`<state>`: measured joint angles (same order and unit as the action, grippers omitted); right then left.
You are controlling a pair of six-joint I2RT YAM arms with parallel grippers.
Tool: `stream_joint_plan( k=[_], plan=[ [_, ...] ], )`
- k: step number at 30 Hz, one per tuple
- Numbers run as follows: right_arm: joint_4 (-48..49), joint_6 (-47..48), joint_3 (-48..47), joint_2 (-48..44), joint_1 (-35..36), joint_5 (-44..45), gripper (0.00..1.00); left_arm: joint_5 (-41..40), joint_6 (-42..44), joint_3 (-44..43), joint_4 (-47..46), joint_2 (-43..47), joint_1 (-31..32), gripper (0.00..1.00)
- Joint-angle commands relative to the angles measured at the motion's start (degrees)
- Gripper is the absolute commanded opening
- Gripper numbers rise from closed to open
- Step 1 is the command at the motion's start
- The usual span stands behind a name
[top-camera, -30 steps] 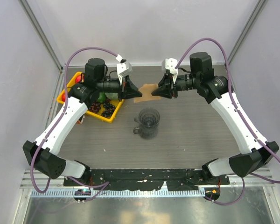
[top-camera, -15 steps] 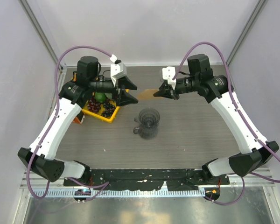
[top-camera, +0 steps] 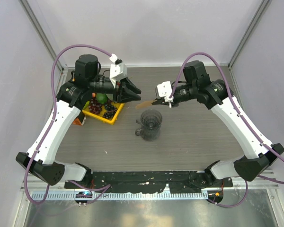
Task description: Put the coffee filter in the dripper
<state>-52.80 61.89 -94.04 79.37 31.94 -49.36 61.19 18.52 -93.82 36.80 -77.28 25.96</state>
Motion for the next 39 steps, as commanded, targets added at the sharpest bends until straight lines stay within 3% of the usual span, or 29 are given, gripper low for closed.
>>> stream_joint_plan(
  k=[1,39],
  plan=[
    [0.06,1.04,0.44,-2.47,0.31,0.76,0.05,2.18,1.16,-0.14,-0.67,1.16,0.50,0.37],
    [3.84,-3.79,2.19,-3.52,2.51,1.20,0.05,-1.42,10.30,-2.68,7.68,-1.04,3.75,0.43]
  ],
)
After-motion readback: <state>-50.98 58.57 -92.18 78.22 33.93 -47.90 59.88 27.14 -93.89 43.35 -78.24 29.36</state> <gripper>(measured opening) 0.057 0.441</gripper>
